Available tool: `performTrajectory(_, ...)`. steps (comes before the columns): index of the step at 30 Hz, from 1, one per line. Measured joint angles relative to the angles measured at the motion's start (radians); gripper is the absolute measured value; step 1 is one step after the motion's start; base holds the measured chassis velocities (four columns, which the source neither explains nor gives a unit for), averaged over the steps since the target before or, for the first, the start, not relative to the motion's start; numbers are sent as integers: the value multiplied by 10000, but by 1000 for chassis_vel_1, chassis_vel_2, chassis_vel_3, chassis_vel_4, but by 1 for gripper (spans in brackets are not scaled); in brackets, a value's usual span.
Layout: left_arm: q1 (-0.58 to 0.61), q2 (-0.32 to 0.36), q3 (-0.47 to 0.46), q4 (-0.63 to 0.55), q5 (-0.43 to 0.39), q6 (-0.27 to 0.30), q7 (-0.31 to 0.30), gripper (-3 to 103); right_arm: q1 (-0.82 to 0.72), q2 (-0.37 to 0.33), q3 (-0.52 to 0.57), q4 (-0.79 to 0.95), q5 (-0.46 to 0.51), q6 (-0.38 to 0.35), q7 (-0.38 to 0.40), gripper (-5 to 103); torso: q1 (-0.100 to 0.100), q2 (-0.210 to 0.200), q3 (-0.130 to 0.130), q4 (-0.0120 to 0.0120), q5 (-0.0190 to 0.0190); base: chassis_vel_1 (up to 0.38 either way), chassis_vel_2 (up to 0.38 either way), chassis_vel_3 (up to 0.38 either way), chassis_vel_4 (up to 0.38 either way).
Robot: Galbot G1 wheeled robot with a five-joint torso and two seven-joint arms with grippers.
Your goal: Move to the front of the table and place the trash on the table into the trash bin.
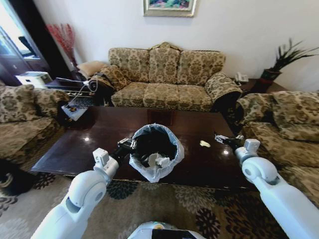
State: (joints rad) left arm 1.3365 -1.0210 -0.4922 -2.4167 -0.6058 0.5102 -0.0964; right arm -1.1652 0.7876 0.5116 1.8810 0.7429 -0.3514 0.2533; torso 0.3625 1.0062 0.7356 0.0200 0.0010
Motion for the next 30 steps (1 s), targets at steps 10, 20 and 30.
performTrajectory(10, 61, -62, -56, 1, -167, -220, -75, 3, 1301, 1179, -1493, -2406, -741, 674, -544, 100, -1, 0, 0, 11, -9, -47, -44, -63, -48)
performTrajectory(20, 192, -121, -240, 7, -173, -224, -73, 3, 1413, 1564, -1665, -2589, -893, 1102, -1132, 100, -2, 1, -1, 2, -13, 0, 0, 0, 0)
performTrajectory(30, 203, -186, -242, 42, -151, -224, -58, 3, 1599, 1557, -2071, -2753, -1040, 1146, -1226, 100, -5, 2, -2, 3, -13, -67, 79, 66, -75)
